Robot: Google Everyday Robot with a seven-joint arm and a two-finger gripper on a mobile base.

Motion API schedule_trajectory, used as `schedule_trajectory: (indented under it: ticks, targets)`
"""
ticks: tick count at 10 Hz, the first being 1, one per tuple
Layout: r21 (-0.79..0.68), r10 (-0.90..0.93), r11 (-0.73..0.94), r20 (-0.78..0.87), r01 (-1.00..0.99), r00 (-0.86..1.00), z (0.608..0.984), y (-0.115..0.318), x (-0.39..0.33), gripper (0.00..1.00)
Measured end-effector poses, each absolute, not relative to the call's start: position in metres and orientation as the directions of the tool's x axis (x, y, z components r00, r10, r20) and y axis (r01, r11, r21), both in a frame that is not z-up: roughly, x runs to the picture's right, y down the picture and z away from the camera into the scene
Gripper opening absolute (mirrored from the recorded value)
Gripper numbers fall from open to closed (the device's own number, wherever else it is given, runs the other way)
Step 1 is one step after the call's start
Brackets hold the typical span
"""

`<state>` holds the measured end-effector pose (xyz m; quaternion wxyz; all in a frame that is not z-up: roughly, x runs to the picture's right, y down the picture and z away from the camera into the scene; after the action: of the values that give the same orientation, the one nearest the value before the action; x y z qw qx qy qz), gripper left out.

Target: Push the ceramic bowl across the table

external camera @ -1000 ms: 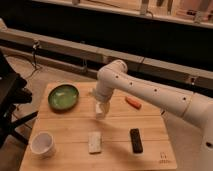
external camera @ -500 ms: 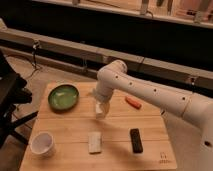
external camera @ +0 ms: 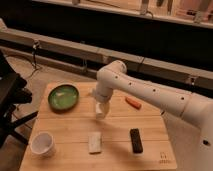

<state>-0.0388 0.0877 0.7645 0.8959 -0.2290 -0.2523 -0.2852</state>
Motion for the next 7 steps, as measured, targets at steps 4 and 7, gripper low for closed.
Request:
schedule_trajectory:
  ticks: [4,7]
  targets:
    - [-0.203,-0.476,0.702,0.580,0.683,0.662,0.772,0.072,-0.058,0.33]
    - [-0.115,-0.519,0.715,0.574,0.690,0.633,0.780,0.067,-0.076,0.06]
